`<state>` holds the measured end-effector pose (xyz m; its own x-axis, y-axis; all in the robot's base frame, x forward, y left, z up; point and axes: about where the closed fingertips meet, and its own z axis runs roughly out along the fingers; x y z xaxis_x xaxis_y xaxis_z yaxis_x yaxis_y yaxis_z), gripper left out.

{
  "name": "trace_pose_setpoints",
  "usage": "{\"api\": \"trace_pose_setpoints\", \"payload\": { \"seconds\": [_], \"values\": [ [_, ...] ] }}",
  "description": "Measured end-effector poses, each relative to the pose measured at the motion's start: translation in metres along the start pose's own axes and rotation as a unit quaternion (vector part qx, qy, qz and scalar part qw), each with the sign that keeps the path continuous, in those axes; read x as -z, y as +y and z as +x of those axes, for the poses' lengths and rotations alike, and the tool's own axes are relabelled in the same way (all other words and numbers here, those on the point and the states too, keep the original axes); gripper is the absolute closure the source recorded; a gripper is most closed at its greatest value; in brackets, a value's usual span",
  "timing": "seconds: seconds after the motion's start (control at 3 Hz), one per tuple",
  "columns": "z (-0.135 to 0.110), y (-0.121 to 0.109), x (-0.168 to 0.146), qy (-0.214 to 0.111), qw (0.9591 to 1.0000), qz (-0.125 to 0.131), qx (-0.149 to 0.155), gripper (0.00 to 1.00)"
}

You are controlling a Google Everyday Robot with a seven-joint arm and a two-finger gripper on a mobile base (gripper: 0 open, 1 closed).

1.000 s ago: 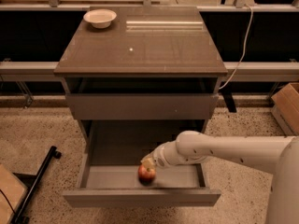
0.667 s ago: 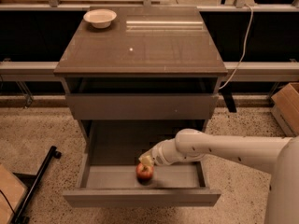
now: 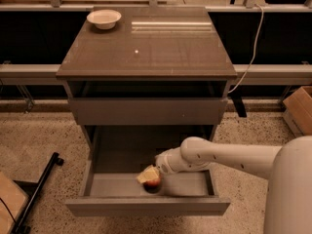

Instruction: Pick apple from middle drawer and place on counter

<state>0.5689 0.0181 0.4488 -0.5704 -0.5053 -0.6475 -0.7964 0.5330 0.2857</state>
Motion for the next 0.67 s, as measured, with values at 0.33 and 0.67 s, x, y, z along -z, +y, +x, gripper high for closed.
{"api": "trace_pose_setpoints", "payload": {
  "seconds": [0.33,0.67],
  "values": [
    [0.022,0.000,-0.021,0.018,0.9996,-0.010,-0.018,0.00],
    [0.041,-0.001,-0.034,0.043,0.9986,-0.011,-0.031,0.00]
  ]
}}
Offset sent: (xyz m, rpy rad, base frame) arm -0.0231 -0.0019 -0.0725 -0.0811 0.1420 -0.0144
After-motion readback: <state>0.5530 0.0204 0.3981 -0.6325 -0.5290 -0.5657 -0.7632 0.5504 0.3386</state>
